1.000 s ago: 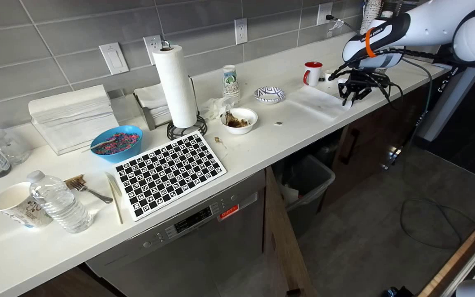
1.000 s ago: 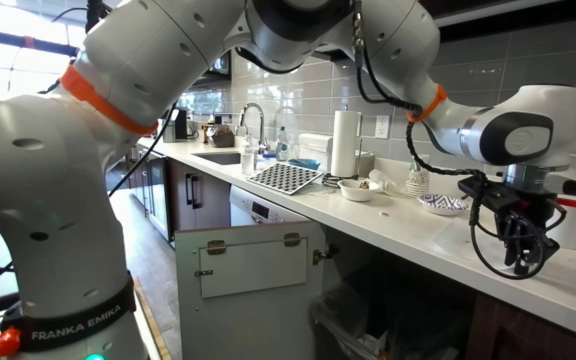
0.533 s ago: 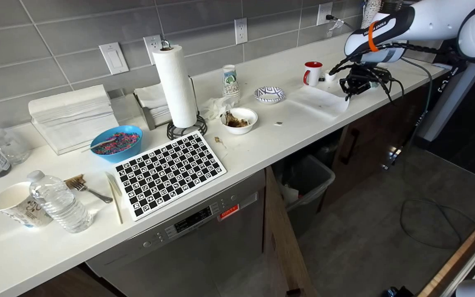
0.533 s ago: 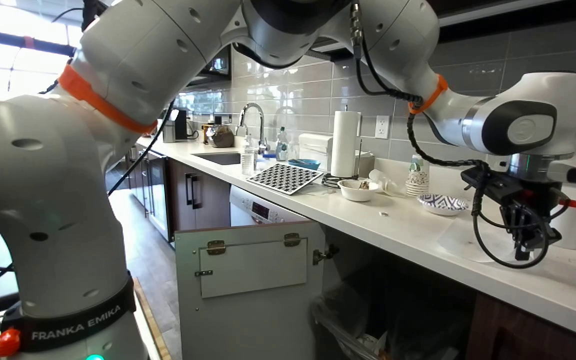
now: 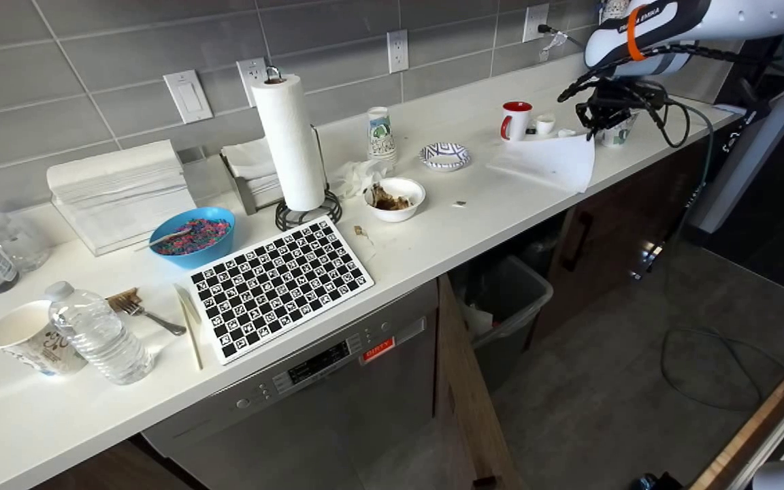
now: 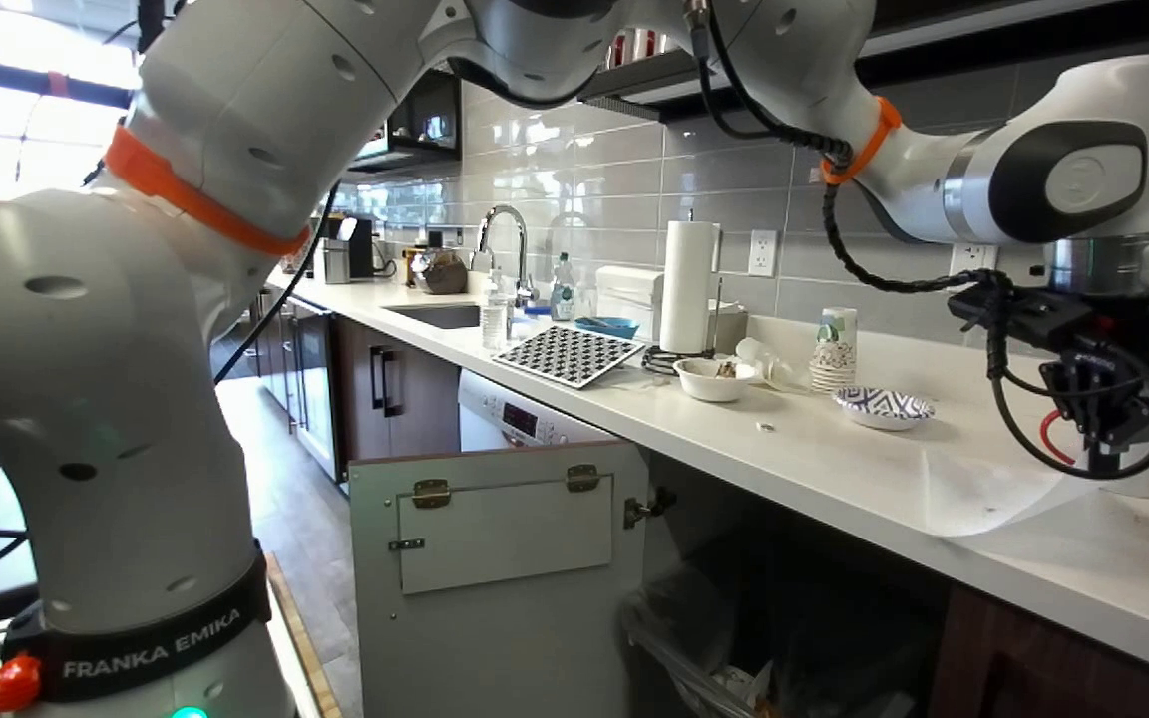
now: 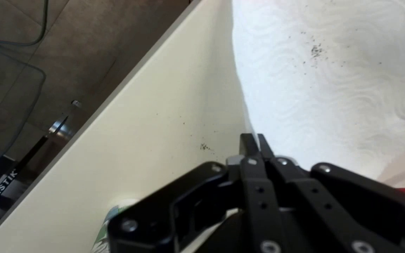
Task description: Put the paper inside the rubbish bin
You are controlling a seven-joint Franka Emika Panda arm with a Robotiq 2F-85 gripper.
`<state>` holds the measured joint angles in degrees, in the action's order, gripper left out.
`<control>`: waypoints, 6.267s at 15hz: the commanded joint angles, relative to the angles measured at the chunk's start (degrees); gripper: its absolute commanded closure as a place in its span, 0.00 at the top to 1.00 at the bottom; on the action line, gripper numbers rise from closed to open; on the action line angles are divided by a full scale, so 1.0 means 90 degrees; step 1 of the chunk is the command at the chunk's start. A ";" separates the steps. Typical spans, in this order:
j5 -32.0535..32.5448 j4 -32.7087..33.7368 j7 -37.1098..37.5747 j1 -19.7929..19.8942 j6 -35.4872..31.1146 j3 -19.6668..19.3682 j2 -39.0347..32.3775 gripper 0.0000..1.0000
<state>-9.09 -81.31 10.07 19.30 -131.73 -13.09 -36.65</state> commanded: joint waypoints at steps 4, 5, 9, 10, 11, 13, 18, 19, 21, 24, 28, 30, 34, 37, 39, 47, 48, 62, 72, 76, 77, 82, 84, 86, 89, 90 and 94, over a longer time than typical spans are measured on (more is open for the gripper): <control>0.0583 0.0020 -0.0128 -0.0244 -0.0072 0.0047 0.0133 0.00; 0.0531 0.0101 -0.0157 -0.0263 -0.0022 0.0124 0.0072 0.00; 0.0234 0.0263 -0.0349 -0.0281 0.0050 0.0508 -0.0105 0.00; 0.0142 0.0292 -0.0400 -0.0276 0.0034 0.0617 -0.0150 0.00; 0.0015 0.0330 -0.0459 -0.0248 0.0055 0.0738 -0.0195 0.00; -0.0211 0.0392 -0.0538 -0.0246 0.0047 0.0916 -0.0291 0.00; -0.0777 0.0468 -0.0789 -0.0229 0.0025 0.1288 -0.0507 0.00; -0.0823 0.0464 -0.0806 -0.0255 0.0038 0.1327 -0.0537 0.00; -0.0935 0.0436 -0.0874 -0.0271 0.0063 0.1427 -0.0621 0.00; -0.1111 0.0406 -0.0976 -0.0270 0.0111 0.1591 -0.0730 0.00; -0.1250 0.0321 -0.0984 -0.0296 0.0119 0.1701 -0.0896 0.00; -0.1302 0.0330 -0.0995 -0.0287 0.0141 0.1744 -0.0963 0.00; -0.1338 0.0373 -0.0977 -0.0301 0.0093 0.1745 -0.1000 0.28; -0.1436 0.0381 -0.0987 -0.0285 0.0093 0.1798 -0.0957 0.49; -0.1524 0.0394 -0.1007 -0.0271 0.0084 0.1839 -0.0923 0.62; -0.2177 0.0417 -0.0932 -0.0131 0.0144 0.1999 -0.0748 1.00; -0.2284 0.0440 -0.0920 -0.0111 0.0151 0.2018 -0.0736 1.00; -0.2121 0.0414 -0.1071 -0.0095 -0.1270 0.1571 -0.0484 1.00; -0.0498 -0.0625 -0.1713 -0.0207 -0.1686 0.0890 -0.0041 1.00; -0.0128 -0.0992 -0.1427 -0.0204 -0.2096 0.0521 0.0156 1.00; -0.0070 -0.1054 -0.1357 -0.0198 -0.2130 0.0442 0.0171 1.00; -0.0071 -0.1197 -0.0980 -0.0137 -0.1995 0.0230 0.0147 1.00; -0.0164 -0.1222 -0.0877 -0.0087 -0.1929 0.0267 0.0133 1.00; -0.0200 -0.1228 -0.0784 -0.0068 -0.1902 0.0298 0.0118 1.00; -0.0201 -0.1240 -0.0787 -0.0077 -0.1820 0.0382 0.0058 1.00; -0.0213 -0.1254 -0.0805 -0.0076 -0.1797 0.0423 0.0036 1.00; -0.0225 -0.1139 -0.0836 -0.0091 -0.1669 0.0568 -0.0132 1.00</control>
<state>-10.83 -92.09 2.12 18.39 -148.56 -8.90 -37.05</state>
